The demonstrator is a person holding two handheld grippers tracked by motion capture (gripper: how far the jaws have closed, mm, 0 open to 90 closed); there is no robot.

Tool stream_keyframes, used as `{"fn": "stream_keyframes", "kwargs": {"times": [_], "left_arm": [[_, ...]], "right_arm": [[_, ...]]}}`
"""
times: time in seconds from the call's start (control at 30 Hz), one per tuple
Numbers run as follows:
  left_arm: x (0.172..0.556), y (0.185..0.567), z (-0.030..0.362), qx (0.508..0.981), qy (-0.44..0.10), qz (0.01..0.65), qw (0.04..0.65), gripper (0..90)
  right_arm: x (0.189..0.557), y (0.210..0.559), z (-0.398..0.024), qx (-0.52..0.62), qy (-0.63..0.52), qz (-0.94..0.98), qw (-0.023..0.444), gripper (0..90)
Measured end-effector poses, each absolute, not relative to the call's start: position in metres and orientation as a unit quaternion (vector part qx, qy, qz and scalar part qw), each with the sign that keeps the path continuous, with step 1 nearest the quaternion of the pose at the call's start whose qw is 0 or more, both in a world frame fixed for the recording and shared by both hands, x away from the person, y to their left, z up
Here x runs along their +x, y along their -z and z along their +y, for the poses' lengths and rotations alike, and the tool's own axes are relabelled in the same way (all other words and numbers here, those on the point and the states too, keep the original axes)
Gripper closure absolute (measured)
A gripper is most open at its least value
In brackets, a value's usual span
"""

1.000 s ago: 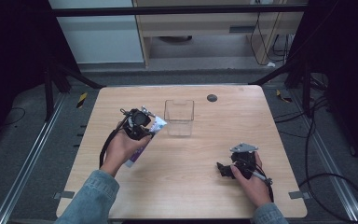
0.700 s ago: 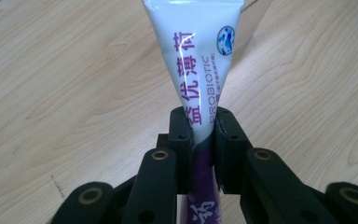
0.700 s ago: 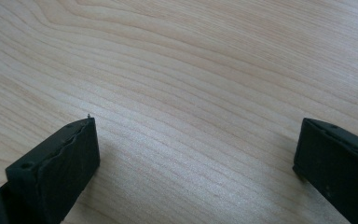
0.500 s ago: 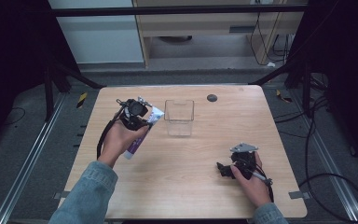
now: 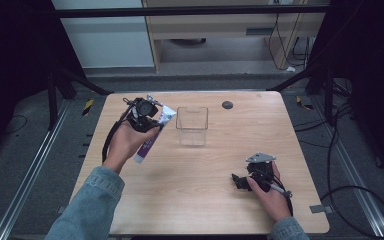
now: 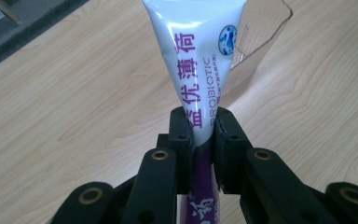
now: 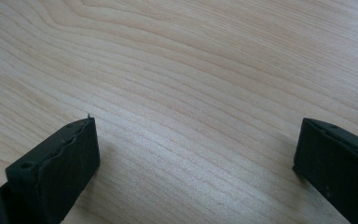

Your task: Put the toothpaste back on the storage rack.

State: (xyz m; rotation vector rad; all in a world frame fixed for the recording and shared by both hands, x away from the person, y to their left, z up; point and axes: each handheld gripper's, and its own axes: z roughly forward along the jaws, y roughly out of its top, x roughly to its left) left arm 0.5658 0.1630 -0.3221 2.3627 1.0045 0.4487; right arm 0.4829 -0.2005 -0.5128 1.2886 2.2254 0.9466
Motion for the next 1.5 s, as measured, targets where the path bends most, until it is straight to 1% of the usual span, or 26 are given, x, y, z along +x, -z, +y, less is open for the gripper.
{"fn": "stream_keyframes", "kwargs": {"times": [0.23,0.5,0.77,1.0,1.5], "left_arm": [[0.574,0.307,0.166,0.870,-0.178,0.372,0.270,79.0],[0.578,0.299,0.165,0.861,-0.181,0.379,0.288,79.0],[0.577,0.294,0.157,0.861,-0.187,0.373,0.291,79.0],[0.572,0.281,0.149,0.859,-0.195,0.363,0.303,79.0],[0.580,0.276,0.124,0.853,-0.199,0.361,0.319,79.1]], "right_arm": [[0.483,0.513,-0.200,0.462,-0.338,0.795,0.200,0.3],[0.483,0.513,-0.199,0.467,-0.338,0.792,0.201,0.3],[0.483,0.513,-0.198,0.473,-0.336,0.789,0.203,0.3],[0.483,0.513,-0.198,0.472,-0.333,0.790,0.206,0.3],[0.483,0.513,-0.197,0.472,-0.333,0.789,0.207,0.4]]}}
